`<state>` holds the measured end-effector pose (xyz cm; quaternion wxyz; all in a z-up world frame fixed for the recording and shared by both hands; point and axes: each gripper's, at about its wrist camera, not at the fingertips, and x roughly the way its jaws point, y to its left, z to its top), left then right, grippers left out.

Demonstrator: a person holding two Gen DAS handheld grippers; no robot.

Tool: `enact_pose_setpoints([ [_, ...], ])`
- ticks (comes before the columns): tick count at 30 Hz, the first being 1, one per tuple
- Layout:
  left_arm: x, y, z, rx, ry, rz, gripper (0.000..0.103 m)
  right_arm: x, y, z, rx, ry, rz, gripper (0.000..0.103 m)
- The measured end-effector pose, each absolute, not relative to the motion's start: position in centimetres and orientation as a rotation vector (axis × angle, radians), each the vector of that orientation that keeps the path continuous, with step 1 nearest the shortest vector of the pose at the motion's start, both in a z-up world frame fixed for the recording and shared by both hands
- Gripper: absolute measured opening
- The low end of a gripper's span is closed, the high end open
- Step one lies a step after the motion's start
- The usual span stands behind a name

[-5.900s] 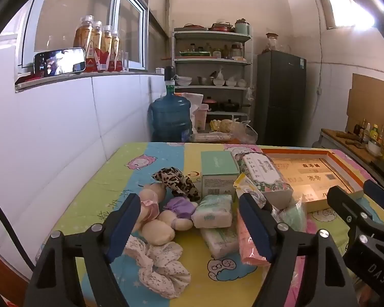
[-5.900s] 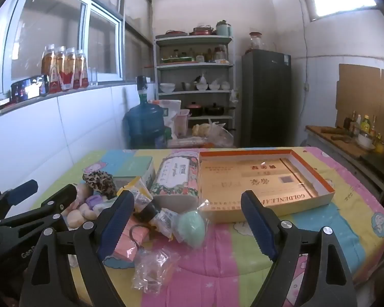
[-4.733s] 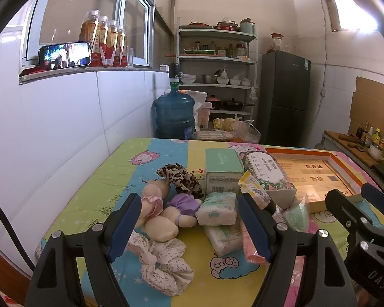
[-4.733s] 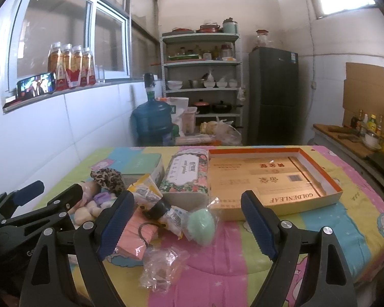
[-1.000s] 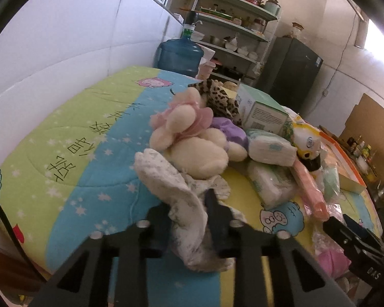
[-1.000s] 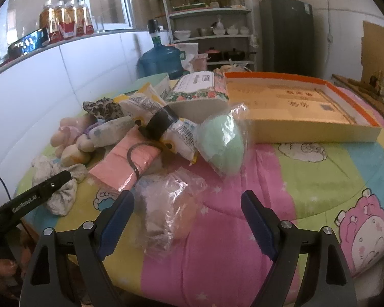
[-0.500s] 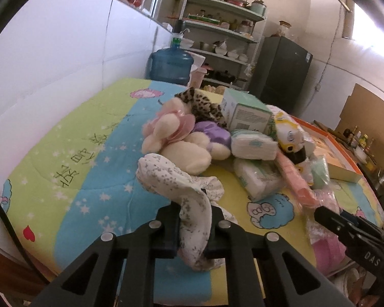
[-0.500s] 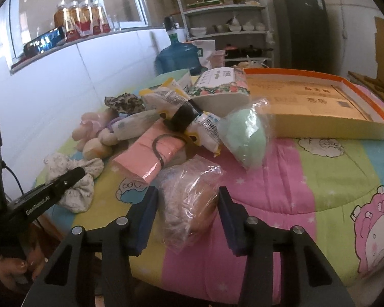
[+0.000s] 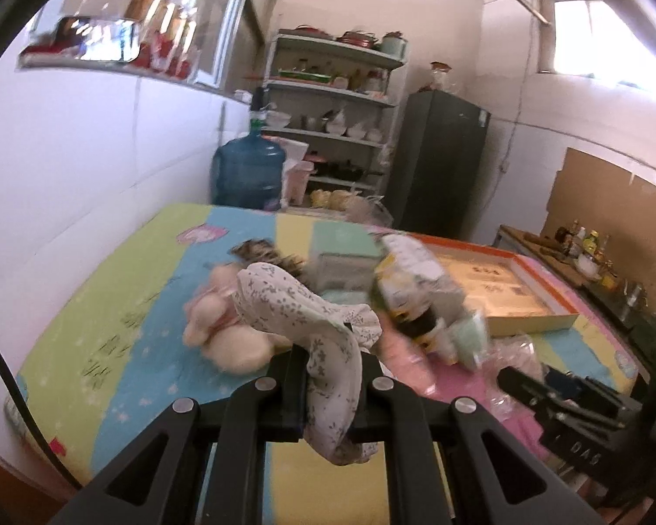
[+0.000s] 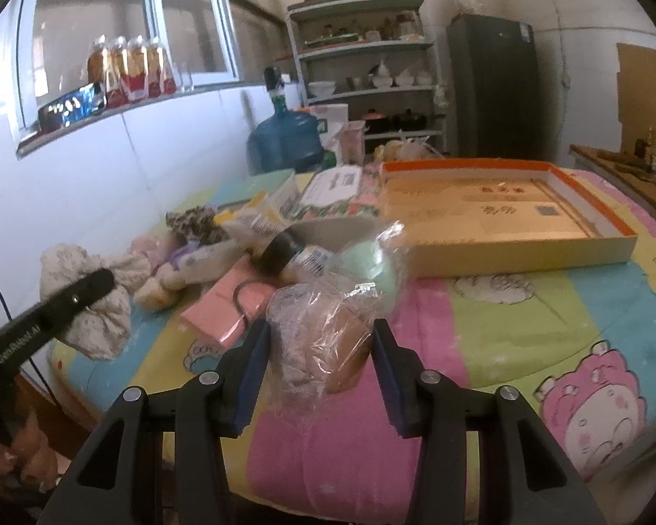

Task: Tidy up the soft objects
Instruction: 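Carry the scrunchie with the left gripper over the cardboard box and release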

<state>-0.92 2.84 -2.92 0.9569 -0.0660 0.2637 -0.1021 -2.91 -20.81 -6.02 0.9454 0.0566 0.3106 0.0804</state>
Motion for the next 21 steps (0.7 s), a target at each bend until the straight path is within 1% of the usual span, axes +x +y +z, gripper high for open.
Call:
enact_pose_setpoints([
  [10,0.6,-4.7,-0.9,-0.102,0.527,-0.351,0.012,-3.0,-24.1,-4.4,0.101,0.593,0.108,0.048],
  [21,2.8,-10.7,0.3,-0.098,0.52,-0.425,0.012,-3.0,-30.1,-1.8,0.123,0.508,0.052,0.048],
])
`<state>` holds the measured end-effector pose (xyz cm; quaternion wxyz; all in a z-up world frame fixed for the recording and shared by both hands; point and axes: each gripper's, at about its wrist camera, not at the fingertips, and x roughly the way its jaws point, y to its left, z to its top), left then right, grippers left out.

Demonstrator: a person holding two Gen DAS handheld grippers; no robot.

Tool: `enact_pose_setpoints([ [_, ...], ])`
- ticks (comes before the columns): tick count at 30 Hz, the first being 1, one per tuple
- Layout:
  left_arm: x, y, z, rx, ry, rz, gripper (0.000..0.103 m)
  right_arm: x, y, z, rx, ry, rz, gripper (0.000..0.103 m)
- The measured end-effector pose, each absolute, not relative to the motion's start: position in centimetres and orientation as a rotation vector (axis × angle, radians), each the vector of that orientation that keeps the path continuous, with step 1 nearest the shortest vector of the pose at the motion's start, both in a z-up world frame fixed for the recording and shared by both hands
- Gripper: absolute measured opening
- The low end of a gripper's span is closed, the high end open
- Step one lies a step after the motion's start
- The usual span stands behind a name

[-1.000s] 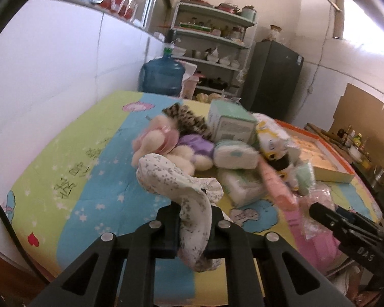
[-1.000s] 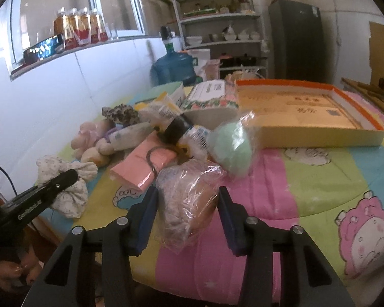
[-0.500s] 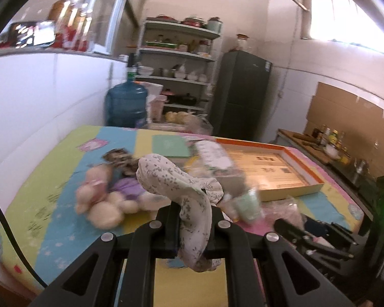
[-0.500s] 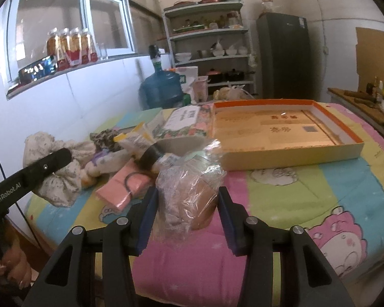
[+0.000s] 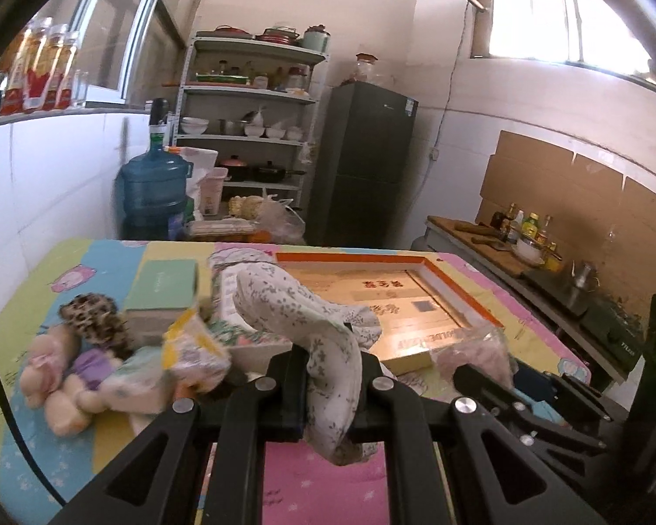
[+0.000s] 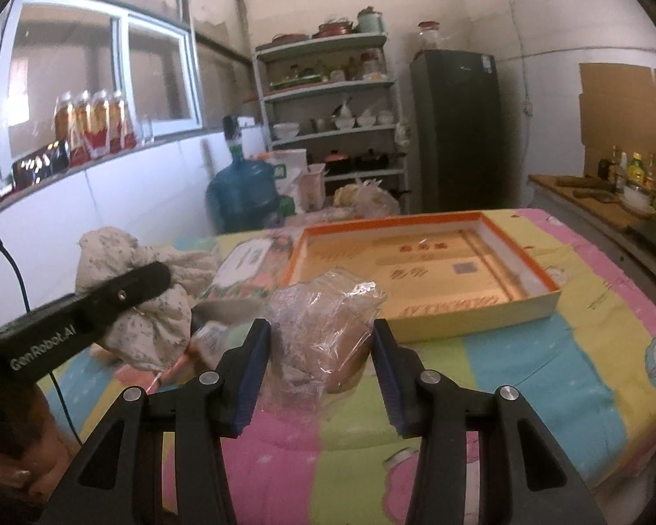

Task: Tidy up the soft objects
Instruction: 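Carry the scrunchie with the left gripper over the cardboard box and release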

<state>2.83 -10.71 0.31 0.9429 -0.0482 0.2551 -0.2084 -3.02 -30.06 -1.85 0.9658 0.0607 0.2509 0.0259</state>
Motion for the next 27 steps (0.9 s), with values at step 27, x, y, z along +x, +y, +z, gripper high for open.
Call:
enact_pose_setpoints([
  [27,12.8,-23.6,-2.0,-0.117,0.64,-0.403,0.012,5.5,-45.0,-0.7,0.151,0.501,-0.013,0.048],
])
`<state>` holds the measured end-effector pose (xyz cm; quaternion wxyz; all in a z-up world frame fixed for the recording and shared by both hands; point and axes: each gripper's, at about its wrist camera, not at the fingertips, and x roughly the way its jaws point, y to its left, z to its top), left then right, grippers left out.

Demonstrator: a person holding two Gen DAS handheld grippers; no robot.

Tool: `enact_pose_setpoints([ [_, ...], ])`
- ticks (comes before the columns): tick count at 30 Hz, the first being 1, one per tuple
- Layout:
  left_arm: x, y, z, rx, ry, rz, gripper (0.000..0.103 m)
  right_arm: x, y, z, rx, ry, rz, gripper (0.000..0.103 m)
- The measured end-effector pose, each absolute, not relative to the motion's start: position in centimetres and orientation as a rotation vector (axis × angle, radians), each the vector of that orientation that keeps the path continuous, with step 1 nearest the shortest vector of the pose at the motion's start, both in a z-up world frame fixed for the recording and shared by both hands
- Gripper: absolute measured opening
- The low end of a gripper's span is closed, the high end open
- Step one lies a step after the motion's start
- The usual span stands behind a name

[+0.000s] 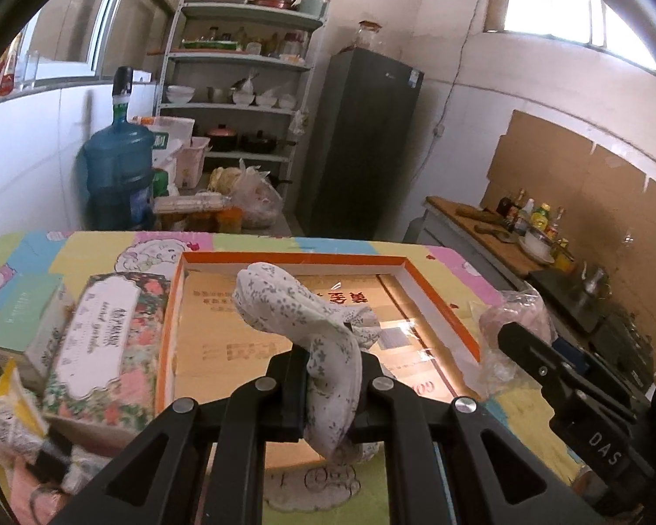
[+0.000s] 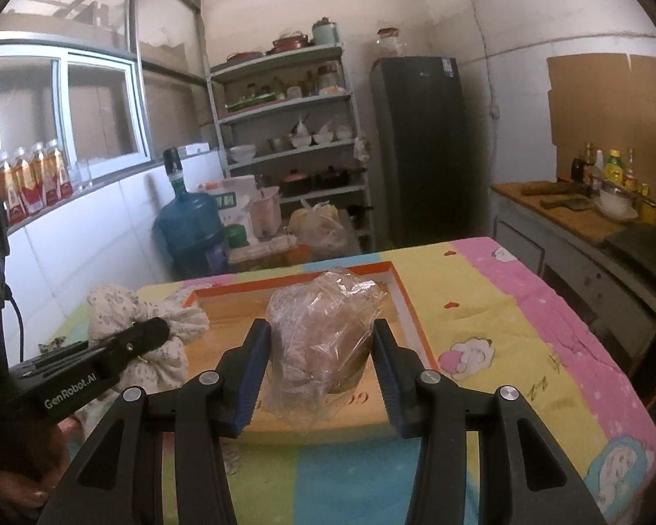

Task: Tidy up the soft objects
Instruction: 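Carry the scrunchie with the left gripper over the cardboard box and release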

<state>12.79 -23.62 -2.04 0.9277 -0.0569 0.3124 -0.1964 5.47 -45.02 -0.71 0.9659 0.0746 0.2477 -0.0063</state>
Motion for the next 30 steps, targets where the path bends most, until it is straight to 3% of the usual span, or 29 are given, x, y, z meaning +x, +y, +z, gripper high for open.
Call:
enact_pose_setpoints([
  [25,18.2,-27.2,-8.5,-0.13,0.844,-0.388,0.013,12.6,-47.8,-6.7,0.169,0.708,0.046,0.048],
  [28,18.4,-27.3,-8.7,-0.137,0.855,-0.378,0.024,12.9,-47.7,-7.1,0.172,0.728,0.05,0.048],
  [30,18.4,-27.2,-8.8,-0.138,0.863,-0.376,0.044,13.0,-47.8,-7.4,0.176,0.74,0.05,0.049],
])
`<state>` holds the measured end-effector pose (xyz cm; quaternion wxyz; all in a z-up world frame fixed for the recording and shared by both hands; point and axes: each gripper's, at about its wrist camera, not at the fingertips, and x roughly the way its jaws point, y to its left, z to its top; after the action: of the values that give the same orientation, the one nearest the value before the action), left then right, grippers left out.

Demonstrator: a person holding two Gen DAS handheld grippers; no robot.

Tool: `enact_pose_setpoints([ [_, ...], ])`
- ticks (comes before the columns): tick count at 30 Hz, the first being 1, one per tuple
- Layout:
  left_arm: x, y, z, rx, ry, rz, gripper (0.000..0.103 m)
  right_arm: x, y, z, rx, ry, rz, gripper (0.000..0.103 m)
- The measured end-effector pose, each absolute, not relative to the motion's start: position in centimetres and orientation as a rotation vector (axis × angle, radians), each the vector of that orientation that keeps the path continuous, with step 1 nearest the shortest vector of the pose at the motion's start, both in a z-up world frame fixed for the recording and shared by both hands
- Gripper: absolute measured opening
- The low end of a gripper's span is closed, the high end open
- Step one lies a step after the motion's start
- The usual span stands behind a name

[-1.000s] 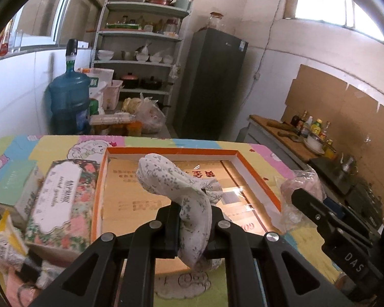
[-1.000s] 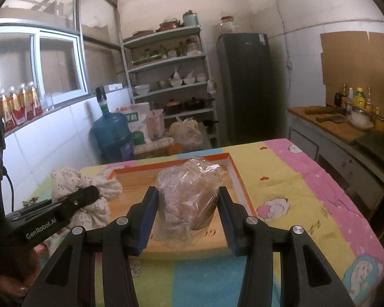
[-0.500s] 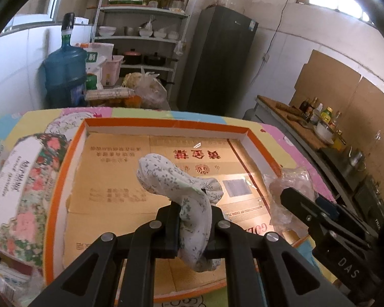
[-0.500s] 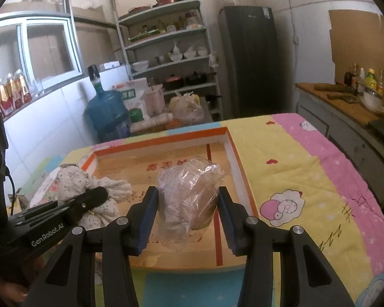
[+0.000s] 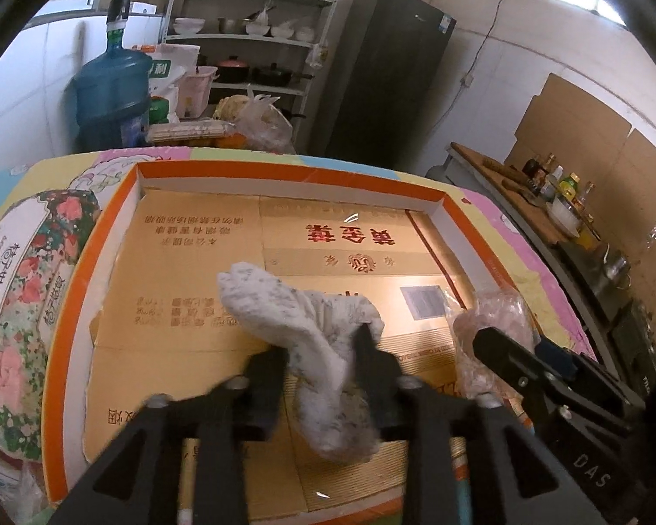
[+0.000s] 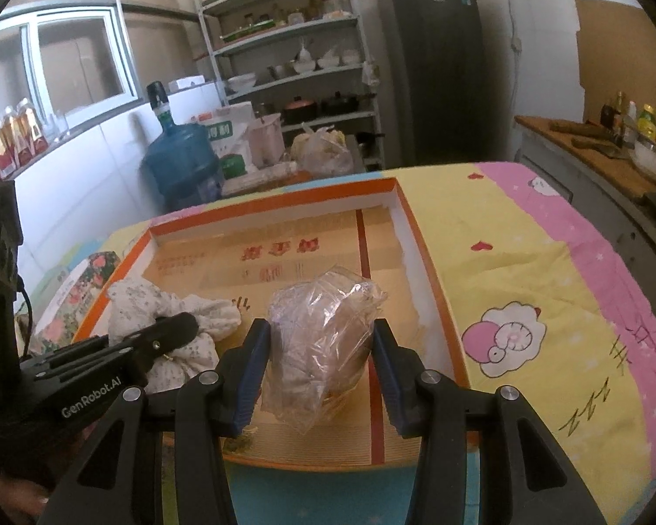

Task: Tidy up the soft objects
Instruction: 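Carry the scrunchie with the left gripper over the cardboard box and release, then withdraw the left gripper from the box back toward the pile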

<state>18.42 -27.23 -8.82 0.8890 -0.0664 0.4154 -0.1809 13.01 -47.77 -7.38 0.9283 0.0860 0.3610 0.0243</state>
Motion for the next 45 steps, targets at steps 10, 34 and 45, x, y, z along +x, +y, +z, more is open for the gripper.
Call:
enact_pose_setpoints([
  [10,17.9,-26.8,-8.1,-0.117,0.857,-0.331,0.056,13.4,-48.0,-7.8,0.195,0.77,0.04,0.056],
  [34,14.1,-24.8,-4.2,-0.101,0.718,-0.334,0.073,10.1,-47.0,-5.4,0.168,0.675,-0.007,0.065],
  [45,11.4,-23.4,-2.4,-0.056,0.655,-0.32,0.073,7.9,-45.2,-3.3,0.148,0.636,-0.006,0.065],
])
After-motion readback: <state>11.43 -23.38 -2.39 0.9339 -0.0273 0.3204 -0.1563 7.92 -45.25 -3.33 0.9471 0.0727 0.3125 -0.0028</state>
